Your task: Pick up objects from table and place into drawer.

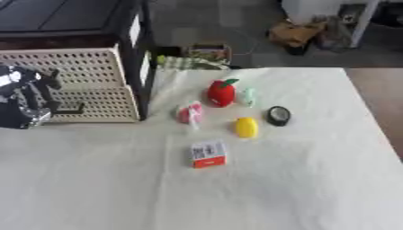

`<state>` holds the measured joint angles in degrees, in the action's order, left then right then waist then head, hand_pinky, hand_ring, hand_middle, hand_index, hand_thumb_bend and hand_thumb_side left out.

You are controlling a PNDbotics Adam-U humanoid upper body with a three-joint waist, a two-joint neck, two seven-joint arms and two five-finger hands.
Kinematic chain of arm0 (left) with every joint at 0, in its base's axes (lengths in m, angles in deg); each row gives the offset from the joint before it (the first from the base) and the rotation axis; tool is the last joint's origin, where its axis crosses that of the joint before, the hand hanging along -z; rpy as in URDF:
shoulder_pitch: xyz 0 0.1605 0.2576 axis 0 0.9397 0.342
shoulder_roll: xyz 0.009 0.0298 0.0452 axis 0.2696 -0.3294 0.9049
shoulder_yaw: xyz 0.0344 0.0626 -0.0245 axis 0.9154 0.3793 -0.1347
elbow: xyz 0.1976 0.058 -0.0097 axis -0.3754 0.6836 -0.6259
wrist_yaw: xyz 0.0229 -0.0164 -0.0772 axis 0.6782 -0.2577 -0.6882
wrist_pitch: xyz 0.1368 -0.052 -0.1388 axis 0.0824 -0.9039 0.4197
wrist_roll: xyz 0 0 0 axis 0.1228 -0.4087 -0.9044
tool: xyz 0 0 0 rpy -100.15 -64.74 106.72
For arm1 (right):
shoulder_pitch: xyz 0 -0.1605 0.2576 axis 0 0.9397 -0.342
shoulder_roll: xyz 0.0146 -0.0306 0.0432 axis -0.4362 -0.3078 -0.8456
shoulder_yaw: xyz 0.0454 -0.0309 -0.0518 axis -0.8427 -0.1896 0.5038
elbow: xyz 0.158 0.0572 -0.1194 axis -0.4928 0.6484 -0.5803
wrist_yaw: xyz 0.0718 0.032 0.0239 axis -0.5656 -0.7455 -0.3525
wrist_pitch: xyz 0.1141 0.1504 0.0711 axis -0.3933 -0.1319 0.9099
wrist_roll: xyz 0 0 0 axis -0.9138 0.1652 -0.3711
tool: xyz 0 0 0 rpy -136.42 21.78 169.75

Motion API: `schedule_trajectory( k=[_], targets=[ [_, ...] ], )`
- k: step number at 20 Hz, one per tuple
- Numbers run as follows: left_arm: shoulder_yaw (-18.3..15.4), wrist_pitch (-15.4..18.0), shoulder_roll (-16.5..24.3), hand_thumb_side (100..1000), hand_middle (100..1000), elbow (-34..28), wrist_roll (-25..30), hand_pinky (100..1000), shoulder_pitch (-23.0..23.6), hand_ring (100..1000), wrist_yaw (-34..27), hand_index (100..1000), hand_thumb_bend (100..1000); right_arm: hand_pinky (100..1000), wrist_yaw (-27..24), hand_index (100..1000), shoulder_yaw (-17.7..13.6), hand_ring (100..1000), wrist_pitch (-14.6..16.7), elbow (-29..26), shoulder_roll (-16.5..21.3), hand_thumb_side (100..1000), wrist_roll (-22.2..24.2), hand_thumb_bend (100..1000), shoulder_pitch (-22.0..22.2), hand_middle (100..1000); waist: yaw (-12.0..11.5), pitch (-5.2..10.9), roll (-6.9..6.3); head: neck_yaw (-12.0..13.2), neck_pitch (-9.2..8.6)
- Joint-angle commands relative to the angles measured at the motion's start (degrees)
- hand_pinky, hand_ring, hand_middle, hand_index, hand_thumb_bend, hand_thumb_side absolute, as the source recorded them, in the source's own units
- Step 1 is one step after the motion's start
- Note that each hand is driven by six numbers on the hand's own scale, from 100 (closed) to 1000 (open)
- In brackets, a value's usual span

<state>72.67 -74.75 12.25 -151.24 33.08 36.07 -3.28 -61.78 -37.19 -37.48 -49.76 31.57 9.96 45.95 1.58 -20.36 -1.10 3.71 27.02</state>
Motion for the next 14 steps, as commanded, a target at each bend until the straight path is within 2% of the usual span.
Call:
schedule_trajectory(
  k=[1, 7, 11, 14],
  targets=[
    [-0.3, 0.7, 1.7, 408, 508, -3.0, 1.3, 252, 0.4, 403, -0.5, 808, 105, 760, -0.2, 715, -0.9, 629, 0.1, -1.0, 0.9, 854, 0.1, 232, -0.3, 614, -0.1, 1.15, 0.09, 0.0, -0.48],
    [-2.9, 2.1, 3.0, 408, 447, -10.9, 3.4, 197, 4.0, 333, 1.7, 750, 105, 761, -0.2, 715, -1.0, 628, -0.3, -1.0, 0.7, 853, 0.1, 232, -0.3, 613, -0.7, 1.38, 0.17, -0.4, -0.14],
    [-5.0, 2.6, 2.9, 408, 410, -14.9, 1.8, 157, 6.0, 276, 2.8, 712, 105, 761, -0.2, 715, -1.1, 629, -0.4, -1.0, 0.7, 854, 0.0, 231, -0.3, 613, -0.9, 1.64, 0.35, -0.5, 0.11],
    [-6.4, 4.7, 1.4, 408, 410, -15.3, -0.6, 151, 6.9, 257, 0.8, 708, 105, 761, -0.2, 716, -1.2, 630, -0.3, -1.0, 0.7, 855, -0.2, 229, -0.3, 614, -1.1, 1.85, 0.5, -0.7, 0.4]
  ],
)
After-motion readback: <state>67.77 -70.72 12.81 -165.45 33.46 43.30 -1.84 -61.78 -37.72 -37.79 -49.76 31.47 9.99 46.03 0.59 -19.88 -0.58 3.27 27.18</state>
